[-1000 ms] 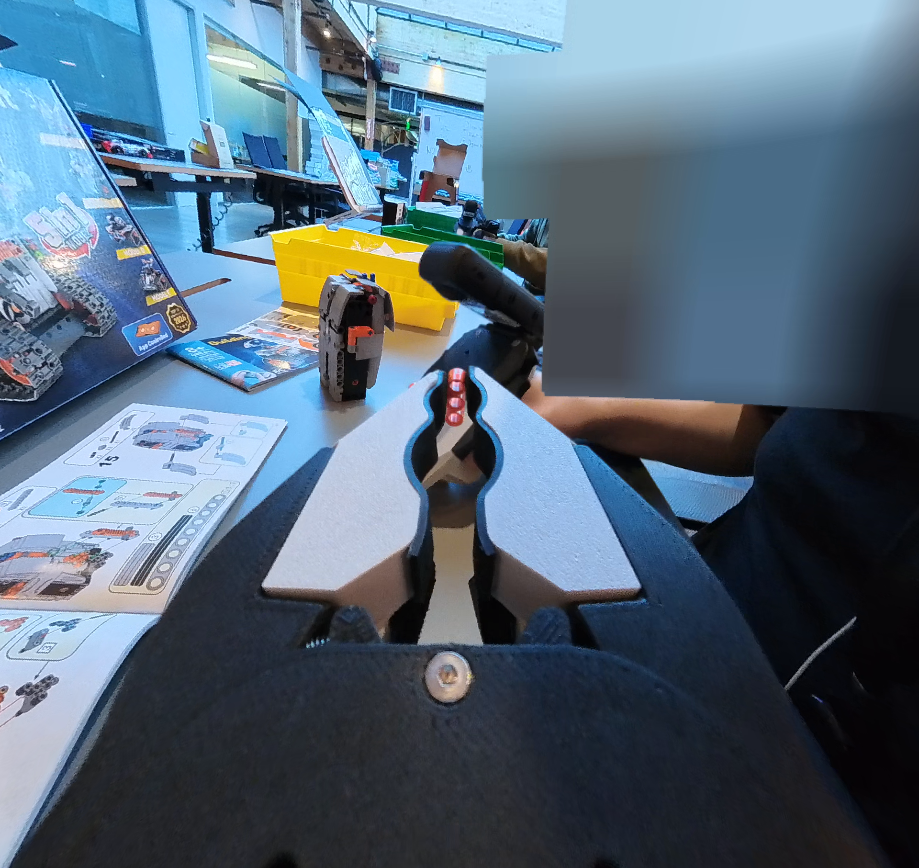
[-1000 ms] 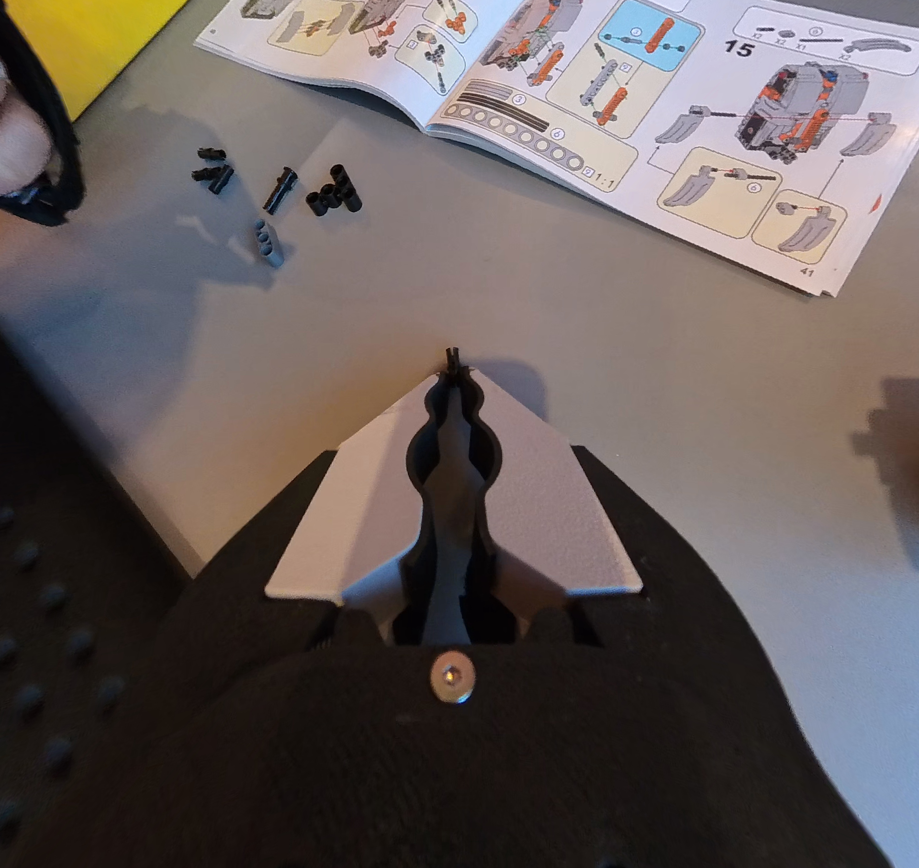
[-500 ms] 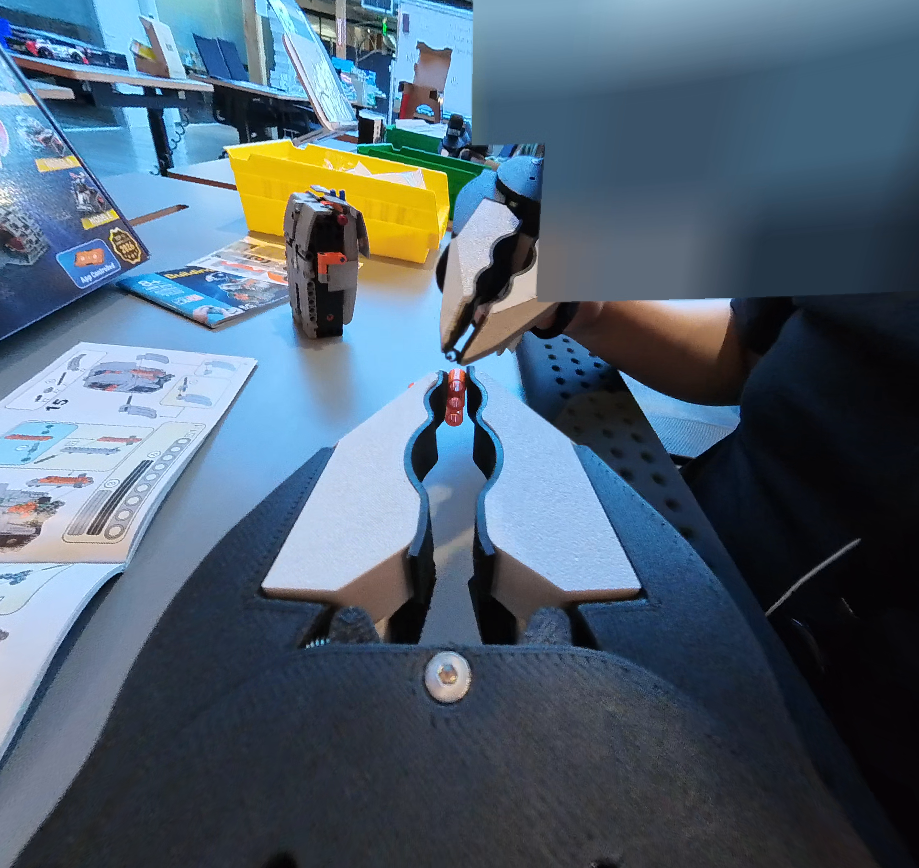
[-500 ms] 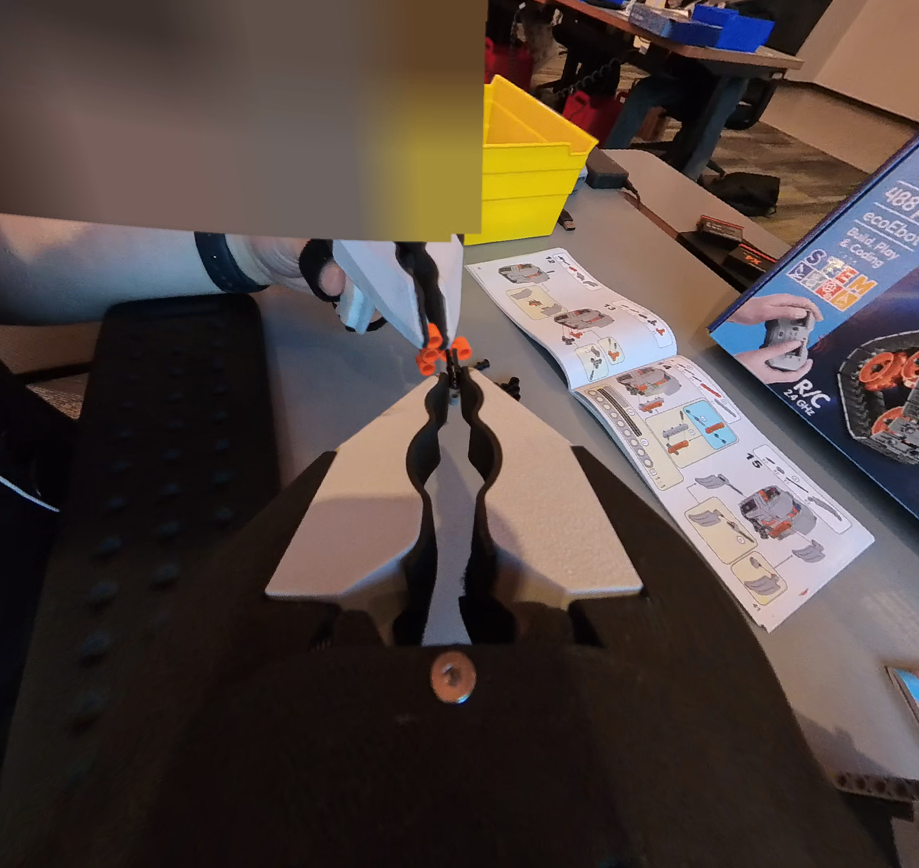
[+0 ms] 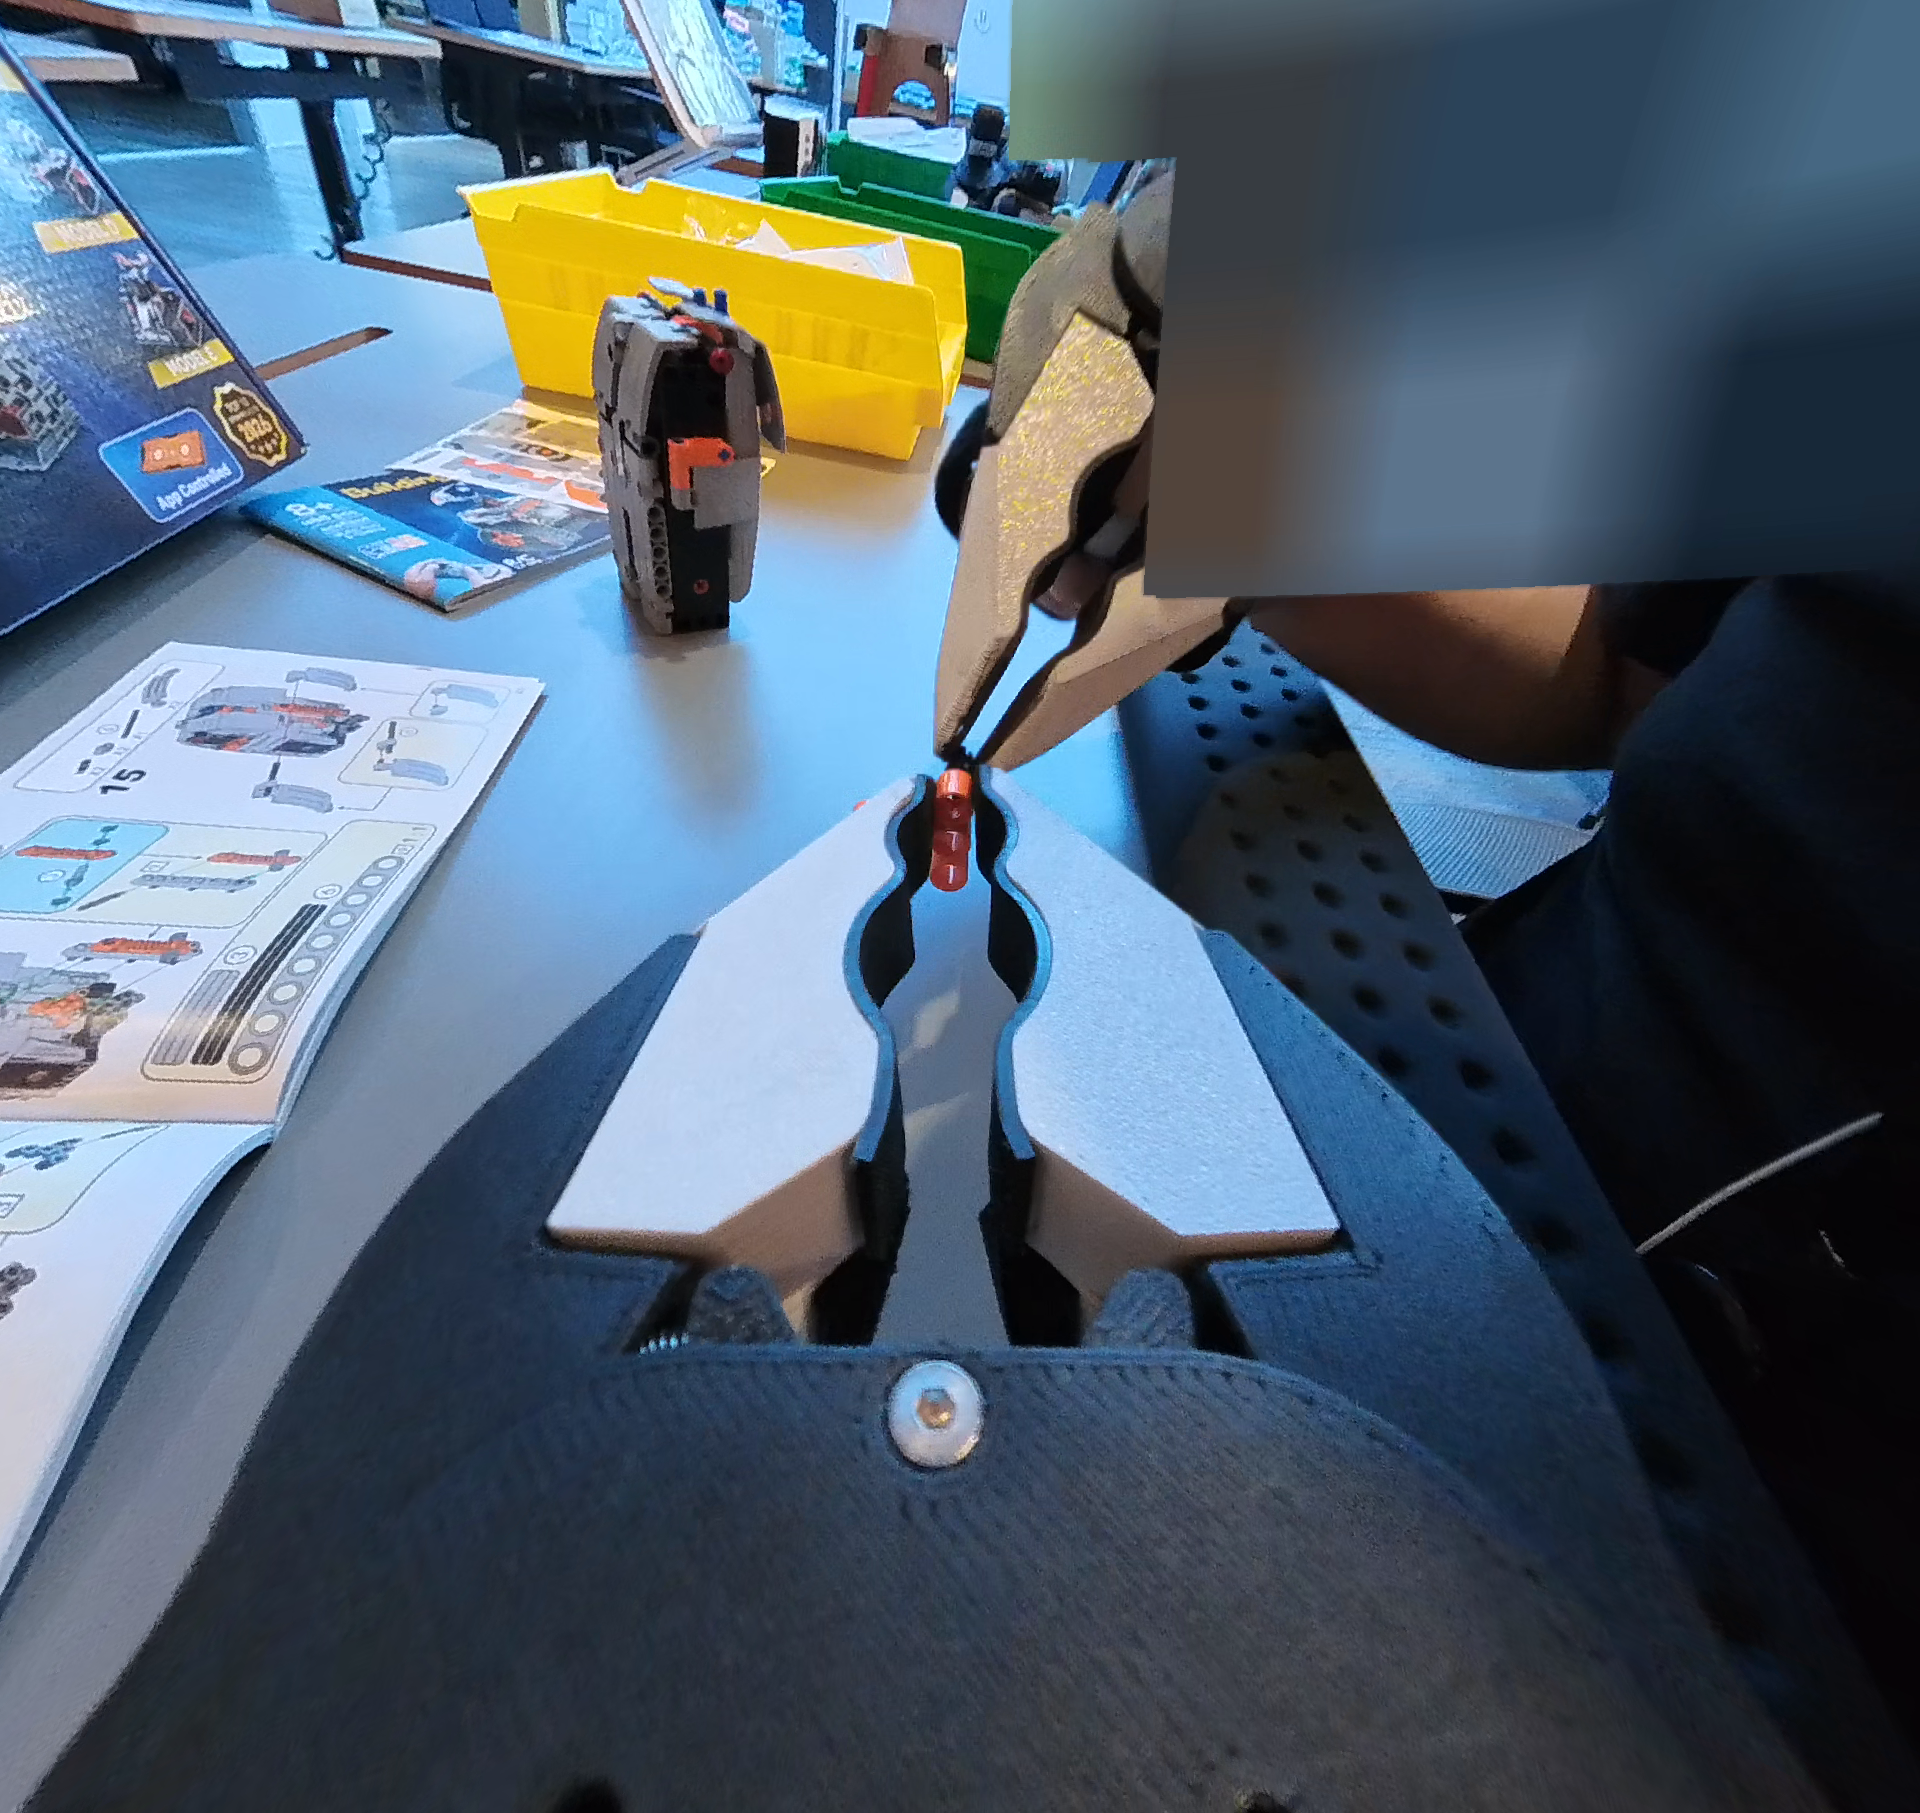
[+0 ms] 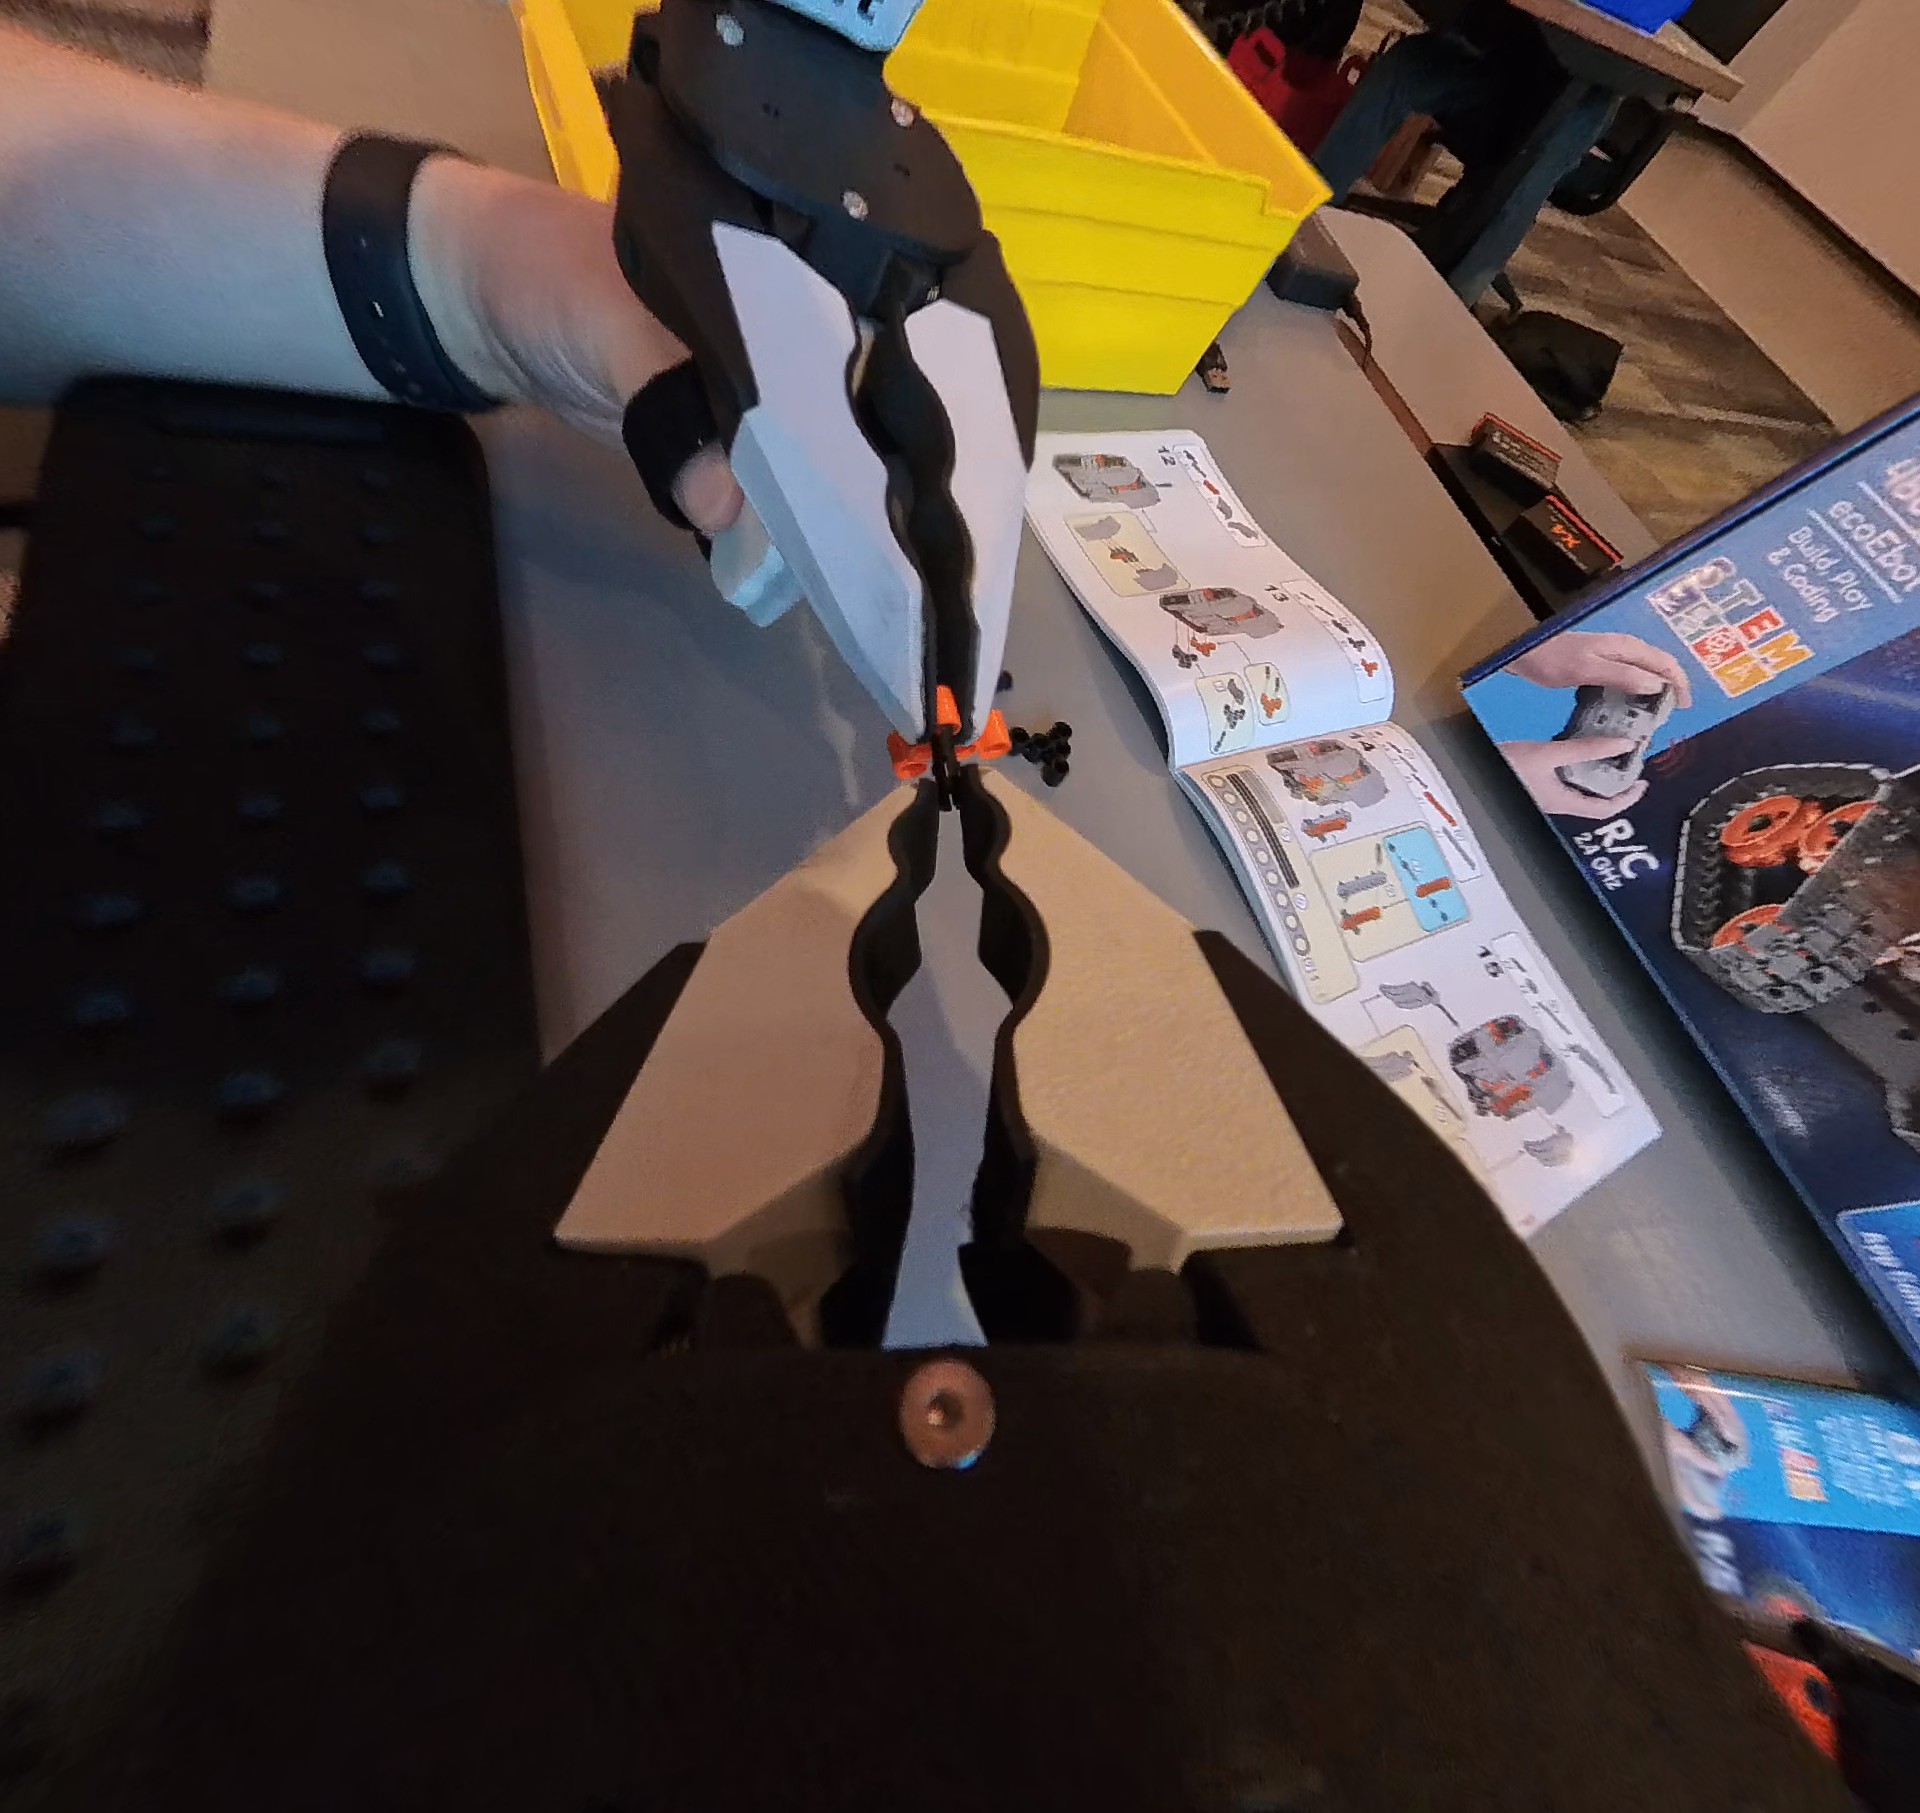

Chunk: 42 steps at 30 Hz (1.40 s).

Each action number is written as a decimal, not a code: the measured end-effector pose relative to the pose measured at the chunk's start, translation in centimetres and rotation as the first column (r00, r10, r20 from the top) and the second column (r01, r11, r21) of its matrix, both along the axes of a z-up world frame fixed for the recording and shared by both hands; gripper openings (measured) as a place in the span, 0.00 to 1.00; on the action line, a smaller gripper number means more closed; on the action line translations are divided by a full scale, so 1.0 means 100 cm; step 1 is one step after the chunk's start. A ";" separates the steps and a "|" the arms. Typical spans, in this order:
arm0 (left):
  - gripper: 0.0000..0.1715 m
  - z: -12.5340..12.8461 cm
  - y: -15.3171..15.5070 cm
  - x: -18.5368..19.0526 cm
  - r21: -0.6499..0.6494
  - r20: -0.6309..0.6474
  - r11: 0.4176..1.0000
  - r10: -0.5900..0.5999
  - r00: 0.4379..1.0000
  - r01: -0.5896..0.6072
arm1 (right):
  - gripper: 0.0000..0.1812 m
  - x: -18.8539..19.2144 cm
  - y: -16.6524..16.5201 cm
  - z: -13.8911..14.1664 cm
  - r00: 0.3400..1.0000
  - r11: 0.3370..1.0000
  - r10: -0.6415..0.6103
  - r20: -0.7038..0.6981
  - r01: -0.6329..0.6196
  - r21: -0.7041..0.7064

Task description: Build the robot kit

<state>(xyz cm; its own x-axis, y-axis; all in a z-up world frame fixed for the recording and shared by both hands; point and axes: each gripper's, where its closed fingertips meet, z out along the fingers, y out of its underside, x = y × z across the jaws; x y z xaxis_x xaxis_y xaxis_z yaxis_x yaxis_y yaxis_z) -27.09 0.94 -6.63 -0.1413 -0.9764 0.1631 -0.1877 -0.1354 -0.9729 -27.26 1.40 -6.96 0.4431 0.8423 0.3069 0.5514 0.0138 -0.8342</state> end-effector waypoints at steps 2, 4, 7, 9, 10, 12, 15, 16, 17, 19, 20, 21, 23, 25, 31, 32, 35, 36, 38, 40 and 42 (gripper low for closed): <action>0.02 -0.002 0.001 0.001 0.017 -0.016 1.000 0.012 1.000 -0.012 | 0.01 0.001 0.001 -0.001 0.996 0.999 -0.001 0.085 -0.004 0.052; 0.02 0.002 0.000 0.001 0.028 -0.002 0.999 0.017 1.000 -0.017 | 0.01 0.001 0.001 0.001 0.988 0.995 0.003 0.157 -0.019 0.102; 0.02 0.012 0.000 -0.001 0.019 0.044 0.999 0.028 0.999 -0.029 | 0.01 -0.001 0.001 0.011 0.979 0.989 0.016 0.203 -0.046 0.142; 0.02 0.019 0.000 -0.002 -0.013 0.078 0.999 0.036 0.996 -0.035 | 0.01 -0.002 0.002 0.018 0.974 0.983 0.021 0.224 -0.061 0.174; 0.02 0.020 0.001 -0.003 -0.027 0.086 0.999 0.040 0.995 -0.038 | 0.01 -0.003 0.003 0.021 0.971 0.980 0.021 0.237 -0.066 0.185; 0.02 0.021 0.003 -0.005 -0.052 0.088 0.997 0.057 0.995 -0.053 | 0.01 -0.005 0.005 0.022 0.960 0.973 0.010 0.281 -0.074 0.220; 0.02 0.023 0.007 -0.007 -0.078 0.097 0.994 0.089 0.991 -0.081 | 0.01 -0.007 0.008 0.024 0.943 0.952 -0.025 0.333 -0.079 0.295; 0.02 0.024 0.007 -0.008 -0.097 0.103 0.992 0.096 0.990 -0.086 | 0.01 -0.008 0.008 0.025 0.939 0.943 -0.038 0.341 -0.080 0.325; 0.02 0.024 0.008 -0.009 -0.120 0.110 0.989 0.100 0.989 -0.087 | 0.01 -0.009 0.009 0.026 0.936 0.932 -0.050 0.348 -0.082 0.353; 0.02 0.025 0.008 -0.010 -0.169 0.124 0.982 0.100 0.987 -0.079 | 0.01 -0.011 0.009 0.027 0.931 0.908 -0.068 0.359 -0.091 0.409; 0.02 0.024 0.009 -0.011 -0.188 0.123 0.979 0.101 0.987 -0.077 | 0.01 -0.011 0.009 0.027 0.928 0.899 -0.074 0.364 -0.096 0.428; 0.02 0.023 0.009 -0.011 -0.198 0.114 0.977 0.102 0.988 -0.078 | 0.01 -0.012 0.010 0.025 0.925 0.893 -0.078 0.372 -0.101 0.439; 0.02 0.019 0.010 -0.010 -0.207 0.094 0.975 0.104 0.990 -0.083 | 0.01 -0.011 0.011 0.022 0.925 0.893 -0.072 0.372 -0.106 0.437; 0.02 0.017 0.009 -0.010 -0.221 0.088 0.973 0.095 0.992 -0.074 | 0.01 -0.011 0.010 0.020 0.938 0.903 -0.051 0.343 -0.104 0.418; 0.02 0.014 0.011 -0.008 -0.227 0.077 0.971 0.100 0.992 -0.080 | 0.01 -0.010 0.011 0.016 0.955 0.920 -0.032 0.294 -0.087 0.382; 0.02 0.013 0.011 -0.008 -0.227 0.074 0.971 0.100 0.992 -0.081 | 0.01 -0.010 0.011 0.016 0.954 0.919 -0.031 0.297 -0.090 0.383; 0.02 0.016 0.009 -0.009 -0.237 0.089 0.969 0.089 0.992 -0.065 | 0.01 -0.011 0.009 0.017 0.961 0.918 -0.012 0.277 -0.099 0.384; 0.02 0.019 0.007 -0.010 -0.238 0.103 0.970 0.082 0.991 -0.056 | 0.01 -0.011 0.008 0.019 0.966 0.918 0.000 0.260 -0.103 0.382; 0.02 0.024 0.005 -0.011 -0.243 0.133 0.969 0.070 0.989 -0.036 | 0.01 -0.013 0.005 0.025 0.976 0.923 0.025 0.217 -0.106 0.371; 0.02 0.030 0.001 -0.012 -0.251 0.165 0.968 0.050 0.985 -0.007 | 0.01 -0.014 0.001 0.030 0.984 0.928 0.053 0.173 -0.113 0.356; 0.02 0.034 -0.002 -0.013 -0.261 0.188 0.965 0.027 0.982 0.024 | 0.01 -0.015 -0.002 0.034 0.987 0.932 0.083 0.135 -0.125 0.341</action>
